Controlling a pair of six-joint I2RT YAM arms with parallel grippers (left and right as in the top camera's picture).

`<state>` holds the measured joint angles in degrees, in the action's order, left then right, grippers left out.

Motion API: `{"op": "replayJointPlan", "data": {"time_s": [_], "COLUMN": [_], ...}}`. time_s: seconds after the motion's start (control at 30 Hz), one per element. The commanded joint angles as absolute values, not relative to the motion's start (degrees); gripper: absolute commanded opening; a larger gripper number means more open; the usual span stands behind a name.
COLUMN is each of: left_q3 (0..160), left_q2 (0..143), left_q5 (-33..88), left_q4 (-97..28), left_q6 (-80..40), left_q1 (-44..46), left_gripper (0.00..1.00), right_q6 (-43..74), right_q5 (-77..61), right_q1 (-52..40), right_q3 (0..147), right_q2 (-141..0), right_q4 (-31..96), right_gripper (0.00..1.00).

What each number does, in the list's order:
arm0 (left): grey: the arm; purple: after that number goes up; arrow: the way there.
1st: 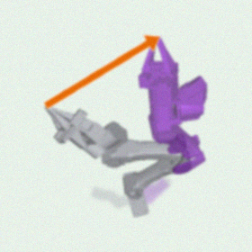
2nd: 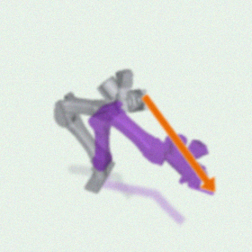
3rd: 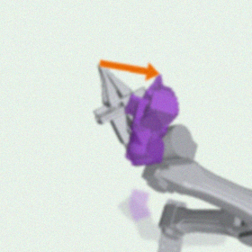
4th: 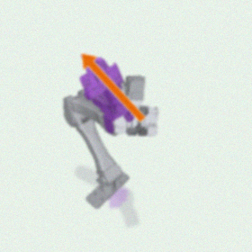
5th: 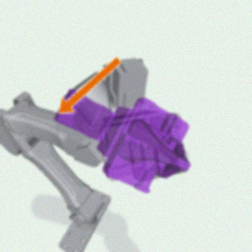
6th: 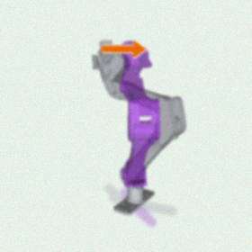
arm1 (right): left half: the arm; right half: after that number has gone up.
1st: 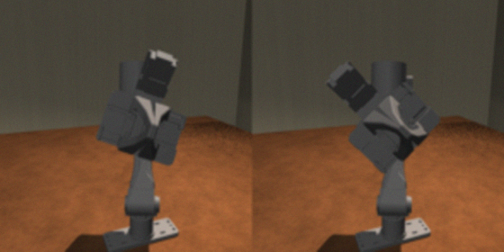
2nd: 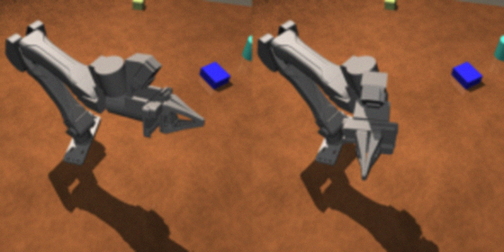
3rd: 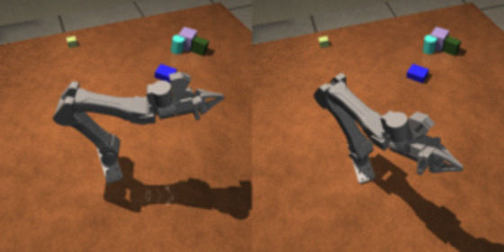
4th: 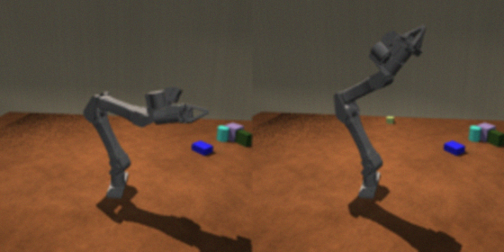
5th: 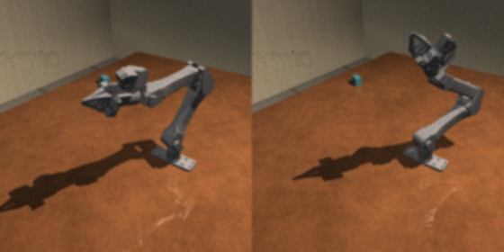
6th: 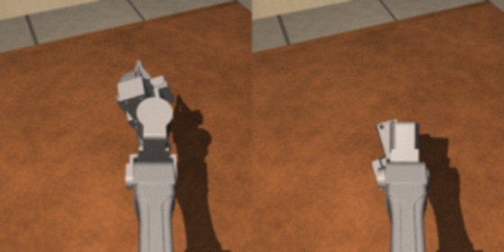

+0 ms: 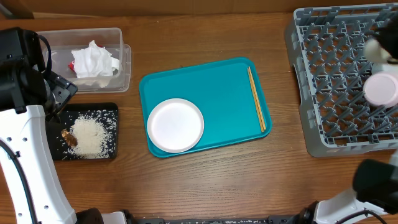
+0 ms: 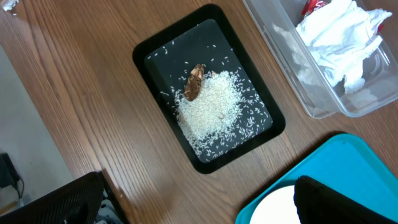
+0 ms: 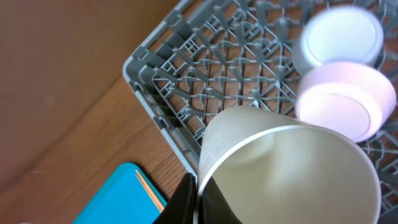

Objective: Sort waste into correct bins and load items into the dishwasher
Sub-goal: 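Carry the paper cup right over the dish rack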

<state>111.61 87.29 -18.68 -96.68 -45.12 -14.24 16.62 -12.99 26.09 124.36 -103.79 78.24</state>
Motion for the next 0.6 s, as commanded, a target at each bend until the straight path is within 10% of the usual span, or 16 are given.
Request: {"op": "replayJointPlan", "data": {"time_s": [0.0, 0.57], "left_q3": [111.5, 111.5], "left_q2": [87.4, 87.4], "left_q5": [-19.4, -19.4], "left_q4": [-96.8, -96.8], "left_q6": [-46.5, -46.5], "left_q1": [-14.2, -14.2], "left_gripper": [1.0, 1.0], "right_q6": [12.9, 6.8], "right_q5": [-31.5, -75.4], "right_q1": [32.5, 48.2], "right_q3": [119.9, 82.7], "right_q2": [-104.0, -104.1], "right_q4": [77.1, 52.8], "right_gripper": [0.04, 0.04]}}
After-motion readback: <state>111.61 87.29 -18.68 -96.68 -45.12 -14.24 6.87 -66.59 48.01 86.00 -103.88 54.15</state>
